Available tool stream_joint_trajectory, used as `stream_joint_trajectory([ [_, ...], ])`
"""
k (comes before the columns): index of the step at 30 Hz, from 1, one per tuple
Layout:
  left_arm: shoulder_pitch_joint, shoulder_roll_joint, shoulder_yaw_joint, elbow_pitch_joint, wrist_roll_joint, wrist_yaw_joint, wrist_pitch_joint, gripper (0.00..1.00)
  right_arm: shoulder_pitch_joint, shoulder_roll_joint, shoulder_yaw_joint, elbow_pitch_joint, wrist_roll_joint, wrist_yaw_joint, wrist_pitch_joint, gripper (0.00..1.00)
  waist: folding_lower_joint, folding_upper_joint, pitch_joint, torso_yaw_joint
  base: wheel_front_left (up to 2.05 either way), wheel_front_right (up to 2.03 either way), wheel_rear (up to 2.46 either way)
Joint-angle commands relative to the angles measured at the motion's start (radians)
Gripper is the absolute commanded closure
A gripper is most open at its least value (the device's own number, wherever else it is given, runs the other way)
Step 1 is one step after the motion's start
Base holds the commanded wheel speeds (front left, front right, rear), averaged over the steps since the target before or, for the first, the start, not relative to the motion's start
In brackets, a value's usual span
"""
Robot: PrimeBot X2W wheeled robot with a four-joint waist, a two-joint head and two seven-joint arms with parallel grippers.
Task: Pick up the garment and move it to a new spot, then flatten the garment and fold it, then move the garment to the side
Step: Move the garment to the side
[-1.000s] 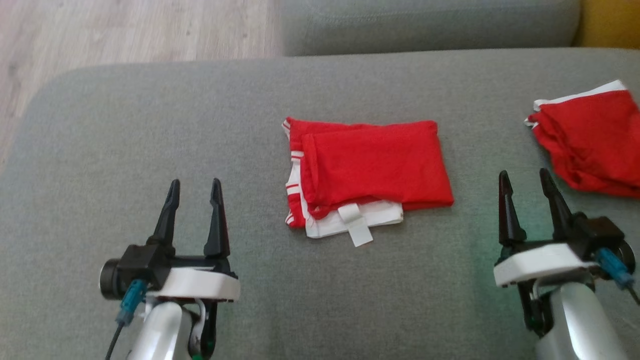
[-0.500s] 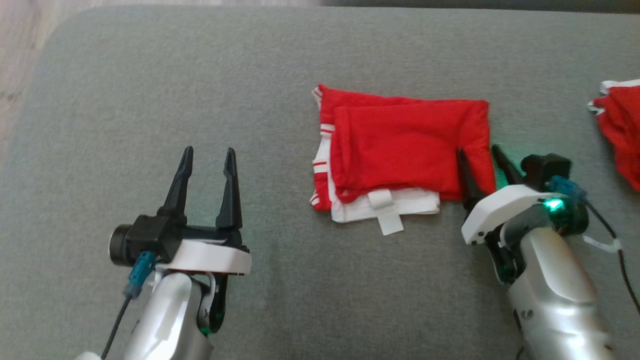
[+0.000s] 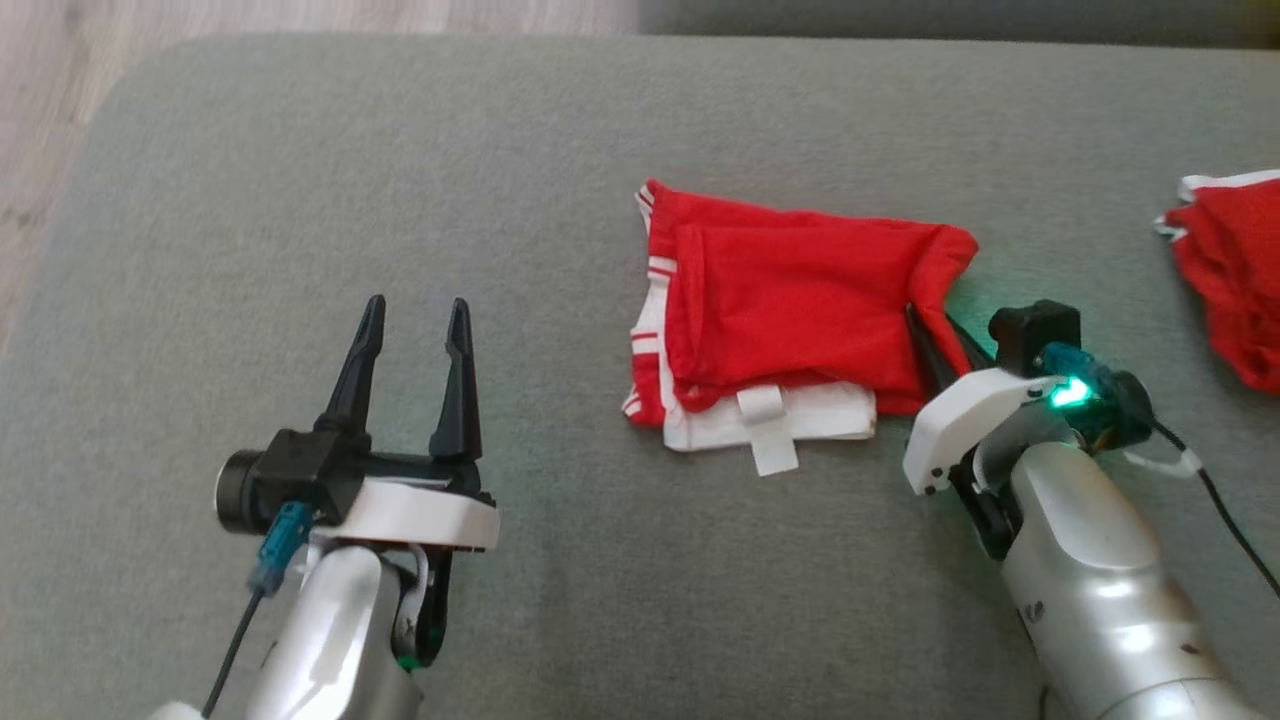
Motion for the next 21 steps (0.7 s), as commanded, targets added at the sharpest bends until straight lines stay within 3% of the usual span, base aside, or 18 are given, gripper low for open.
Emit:
stream_joint_trajectory([
  [1,-0.007,0.007,0.038,-0.025,0.010,-0.002,-0.005,0.00,-0.005,0.010,-0.003,-0.017,-0.054,-0.001,-0.031,1.00,0.0000,0.0000,-0.032,-0.028,0.00,0.00,0.00],
  [7,0.018,0.007,0.047,-0.023,0.015,-0.004,-0.005,0.00,0.012,-0.029,-0.039,-0.089,-0.214,-0.001,-0.052,1.00,0.0000,0.0000,-0.086,-0.076,0.00,0.00,0.00],
  [11,0.030,0.007,0.048,-0.026,0.016,-0.002,-0.005,0.00,0.022,-0.080,-0.028,-0.147,-0.256,-0.001,-0.033,1.00,0.0000,0.0000,-0.100,-0.095,0.00,0.00,0.00],
  [20,0.015,0.007,0.048,-0.040,0.024,-0.010,-0.005,0.00,-0.019,-0.332,0.017,-0.270,-0.255,-0.001,0.091,1.00,0.0000,0.0000,-0.042,-0.117,0.00,0.00,0.00],
  [21,0.005,0.007,0.048,-0.042,0.027,-0.013,-0.005,0.00,-0.031,-0.389,0.016,-0.272,-0.247,-0.001,0.116,1.00,0.0000,0.0000,-0.019,-0.114,0.00,0.00,0.00],
])
